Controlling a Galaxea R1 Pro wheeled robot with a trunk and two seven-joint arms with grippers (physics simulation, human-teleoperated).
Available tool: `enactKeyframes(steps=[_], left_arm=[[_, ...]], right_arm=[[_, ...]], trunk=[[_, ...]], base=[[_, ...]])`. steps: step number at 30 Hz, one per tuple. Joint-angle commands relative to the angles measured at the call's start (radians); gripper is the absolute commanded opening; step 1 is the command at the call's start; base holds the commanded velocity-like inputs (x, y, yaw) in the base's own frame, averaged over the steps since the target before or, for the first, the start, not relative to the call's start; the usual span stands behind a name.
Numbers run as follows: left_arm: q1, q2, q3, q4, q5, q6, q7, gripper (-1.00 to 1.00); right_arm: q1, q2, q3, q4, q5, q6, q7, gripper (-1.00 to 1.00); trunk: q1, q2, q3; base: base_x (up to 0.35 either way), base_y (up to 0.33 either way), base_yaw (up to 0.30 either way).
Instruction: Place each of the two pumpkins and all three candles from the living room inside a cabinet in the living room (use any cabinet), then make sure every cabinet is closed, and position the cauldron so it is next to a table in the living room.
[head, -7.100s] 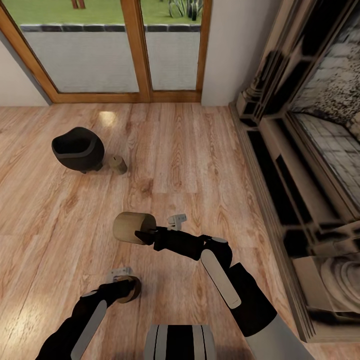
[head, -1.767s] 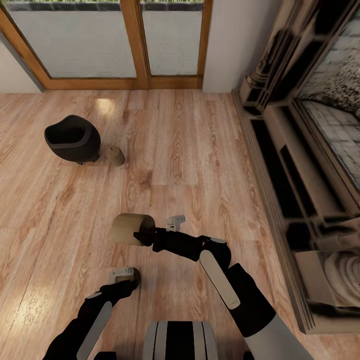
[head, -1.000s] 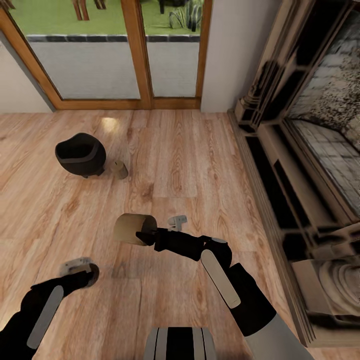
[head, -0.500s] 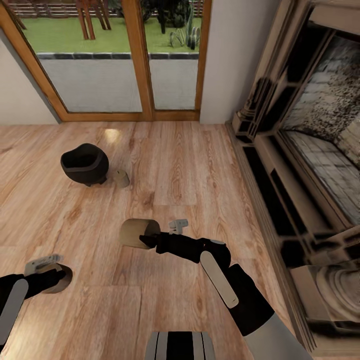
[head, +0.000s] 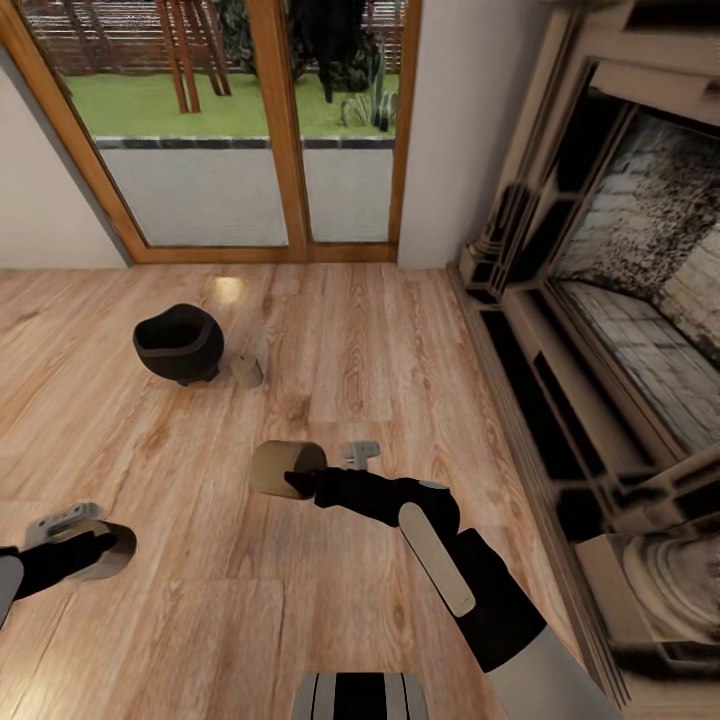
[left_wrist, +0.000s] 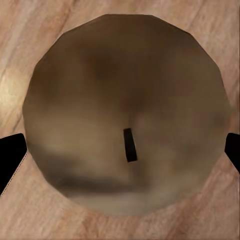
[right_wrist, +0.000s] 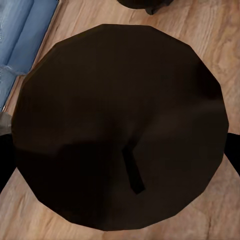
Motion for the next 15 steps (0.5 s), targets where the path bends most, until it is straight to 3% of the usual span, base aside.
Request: enactKeyframes(steps=[1,3,5,11,15], left_arm=[[0.001,0.015,-0.002,0.000,0.040,0.003,0.009,-1.00],[0.007,0.048,-0.003,0.000,0.109,0.003,0.009,-1.00],[0.010,0.079,-0.006,0.002,0.144,0.003,0.009,-1.00],[0.012,0.137,-0.002,0.002,0.194,0.004,0.009,-1.00],[0.014,0.177,-0.001,0.003,0.243,0.005,0.009,-1.00]], right_arm=[[0.000,0.002,-0.001,0.000,0.003,0.004,-0.001,-1.00],[0.000,0.005,-0.001,0.001,0.003,0.004,-0.048,-1.00],[0.000,0.005,-0.001,0.001,0.002,0.004,-0.110,-1.00],[0.000,0.005,0.001,0.002,-0.001,0.004,-0.296,-1.00],[0.000,0.004,0.001,0.002,-0.032,0.005,-0.349,-1.00]], trunk=[[-0.001,0.000,0.003],[-0.001,0.000,0.011],[-0.002,0.001,0.019],[-0.005,0.002,0.042],[-0.007,0.003,0.057]], base=[[-0.005,0.000,0.000],[-0.002,0.000,0.000],[-0.001,0.000,0.000],[0.000,0.000,0.000],[-0.097,0.000,0.002]])
